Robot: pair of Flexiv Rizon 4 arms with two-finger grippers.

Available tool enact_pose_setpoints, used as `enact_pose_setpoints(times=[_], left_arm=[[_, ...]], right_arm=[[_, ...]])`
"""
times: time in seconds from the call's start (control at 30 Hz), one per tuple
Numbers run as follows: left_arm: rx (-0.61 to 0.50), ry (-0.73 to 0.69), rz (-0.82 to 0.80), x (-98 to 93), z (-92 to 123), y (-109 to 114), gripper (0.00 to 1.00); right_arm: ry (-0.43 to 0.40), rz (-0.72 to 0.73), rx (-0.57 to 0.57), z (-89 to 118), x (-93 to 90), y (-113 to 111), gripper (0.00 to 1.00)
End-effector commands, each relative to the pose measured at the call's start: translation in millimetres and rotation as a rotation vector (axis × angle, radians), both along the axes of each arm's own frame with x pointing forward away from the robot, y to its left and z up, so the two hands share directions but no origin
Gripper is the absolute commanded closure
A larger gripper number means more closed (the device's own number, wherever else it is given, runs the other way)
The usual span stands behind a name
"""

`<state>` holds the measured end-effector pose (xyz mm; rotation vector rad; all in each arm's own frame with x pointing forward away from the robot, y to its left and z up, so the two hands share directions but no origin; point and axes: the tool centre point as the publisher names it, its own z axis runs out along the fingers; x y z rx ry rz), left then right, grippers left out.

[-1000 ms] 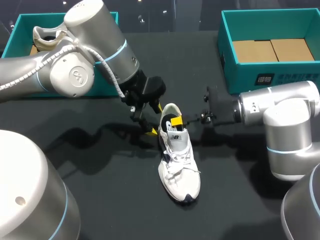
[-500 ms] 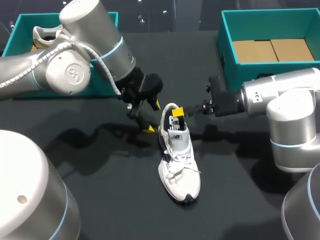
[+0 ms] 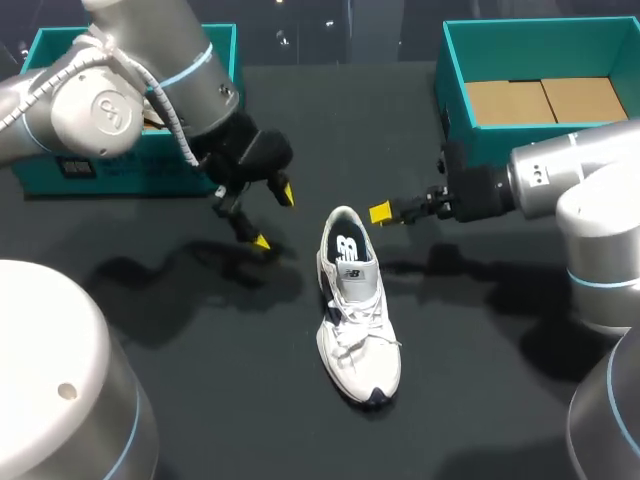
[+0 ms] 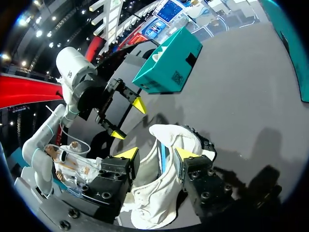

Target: Take the shoe out of the shoebox, open the shoe tongue, remove and reinsert the insole, then place the shoe into the shoebox

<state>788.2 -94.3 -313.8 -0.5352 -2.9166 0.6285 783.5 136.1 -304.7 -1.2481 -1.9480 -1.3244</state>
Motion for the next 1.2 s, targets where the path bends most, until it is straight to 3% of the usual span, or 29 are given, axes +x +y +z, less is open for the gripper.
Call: enact_pose_setpoints(times=[0.03, 0.17, 0.3, 0.33, 0.37, 0.4, 0.5, 0.9, 1.0, 1.2], left_arm=[[0.001, -0.004, -0.039, 7.9, 24.6, 25.2, 0.0], [-0.006, -0.005, -0.081, 17.8, 38.5, 42.5, 0.0], [-0.001, -0.016, -0.118, 28.6, 51.8, 58.4, 0.0], [0.012, -0.009, -0.145, 31.5, 56.0, 63.1, 0.0], [0.035, -0.011, -0.168, 34.8, 60.7, 68.9, 0.0], [0.035, -0.011, -0.168, 34.8, 60.7, 68.9, 0.0], [0.035, -0.011, -0.168, 34.8, 60.7, 68.9, 0.0], [0.035, -0.011, -0.168, 34.8, 60.7, 68.9, 0.0], [0.053, -0.023, -0.23, 45.8, 67.5, 82.5, 0.0], [0.102, -0.043, -0.3, 66.2, 78.1, 105.4, 0.0]], right_arm=[[0.044, -0.02, -0.098, 20.8, -4.1, -24.6, 0.55], [0.09, -0.058, -0.178, 30.5, -3.3, -38.8, 0.57], [0.121, -0.092, -0.252, 41.8, -4.7, -47.8, 0.65], [0.129, -0.099, -0.271, 44.5, -5.3, -49.5, 0.7], [0.14, -0.106, -0.299, 47.4, -5.9, -50.9, 0.97], [0.167, -0.119, -0.348, 50.6, -6.5, -51.9, 1.0], [0.257, -0.181, -0.443, 59.8, -10.0, -52.5, 1.0], [0.257, -0.181, -0.443, 59.8, -10.0, -52.5, 1.0], [0.25, -0.256, -0.529, 60.0, -12.5, -28.7, 1.0], [0.215, -0.356, -0.615, 64.0, -26.9, -5.2, 1.0]])
